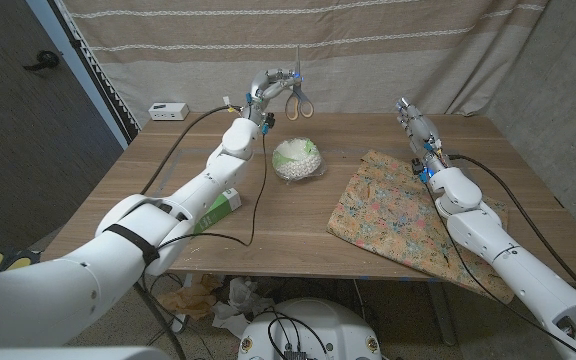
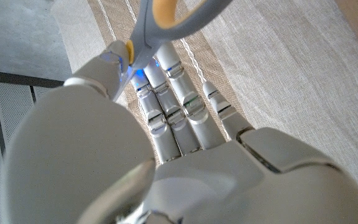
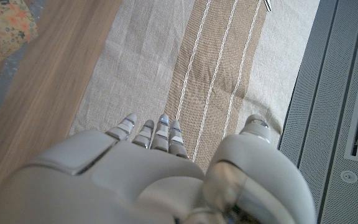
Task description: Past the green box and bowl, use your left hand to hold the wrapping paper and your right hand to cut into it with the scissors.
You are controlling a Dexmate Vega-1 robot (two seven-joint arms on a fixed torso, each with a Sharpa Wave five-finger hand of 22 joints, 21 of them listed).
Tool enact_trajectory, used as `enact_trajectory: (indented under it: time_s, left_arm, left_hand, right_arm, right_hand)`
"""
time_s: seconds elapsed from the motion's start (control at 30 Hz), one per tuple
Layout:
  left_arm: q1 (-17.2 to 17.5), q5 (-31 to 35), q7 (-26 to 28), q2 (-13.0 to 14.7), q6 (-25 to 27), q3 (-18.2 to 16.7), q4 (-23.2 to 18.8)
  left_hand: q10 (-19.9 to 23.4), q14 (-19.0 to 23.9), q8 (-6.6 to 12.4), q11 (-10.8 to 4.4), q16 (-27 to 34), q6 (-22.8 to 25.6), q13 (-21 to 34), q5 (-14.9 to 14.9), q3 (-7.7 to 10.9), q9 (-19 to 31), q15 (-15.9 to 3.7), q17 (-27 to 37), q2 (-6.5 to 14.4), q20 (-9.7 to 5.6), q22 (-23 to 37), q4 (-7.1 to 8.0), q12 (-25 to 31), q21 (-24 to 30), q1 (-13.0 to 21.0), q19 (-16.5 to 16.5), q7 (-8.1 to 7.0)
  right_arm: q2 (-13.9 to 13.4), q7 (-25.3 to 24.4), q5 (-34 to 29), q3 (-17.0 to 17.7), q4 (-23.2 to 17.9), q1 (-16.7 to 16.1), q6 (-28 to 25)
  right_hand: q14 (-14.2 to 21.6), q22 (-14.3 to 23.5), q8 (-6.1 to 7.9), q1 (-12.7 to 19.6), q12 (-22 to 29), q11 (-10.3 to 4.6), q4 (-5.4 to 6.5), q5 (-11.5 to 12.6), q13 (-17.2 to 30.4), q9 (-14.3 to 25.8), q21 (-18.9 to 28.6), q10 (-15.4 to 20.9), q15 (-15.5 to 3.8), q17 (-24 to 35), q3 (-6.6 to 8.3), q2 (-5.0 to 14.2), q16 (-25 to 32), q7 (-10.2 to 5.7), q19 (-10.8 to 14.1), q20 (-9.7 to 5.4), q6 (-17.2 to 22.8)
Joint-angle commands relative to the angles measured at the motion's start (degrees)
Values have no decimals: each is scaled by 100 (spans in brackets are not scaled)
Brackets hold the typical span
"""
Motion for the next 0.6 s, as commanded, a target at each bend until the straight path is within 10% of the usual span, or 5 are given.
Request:
enact_trajectory:
  time_s: [0.03,0.6]
  left_arm:
    - [84,-561,-88,-252,244,-183,-61]
    - [336,-1146,-199,-379,610,-411,-458]
  left_hand:
    - [63,36,4,-7,-3,112,-5,23,-9,14,-24,23,770,-802,2,-3,-12,-39,801,57,51]
    - [86,42,-9,-1,-16,133,-43,25,-33,-9,-23,24,764,-806,5,-7,-19,-44,820,91,36]
  right_arm:
    - [9,123,49,-22,-6,-14,50]
    - [-51,-112,-177,-79,-223,-102,-87]
  right_hand:
    - [-32,12,34,75,-22,-7,-48,17,17,16,-1,16,22,7,-21,-6,23,7,12,18,28]
    - [-204,12,49,126,-29,22,-62,14,18,16,-52,-1,70,6,5,35,-34,-45,-131,4,76]
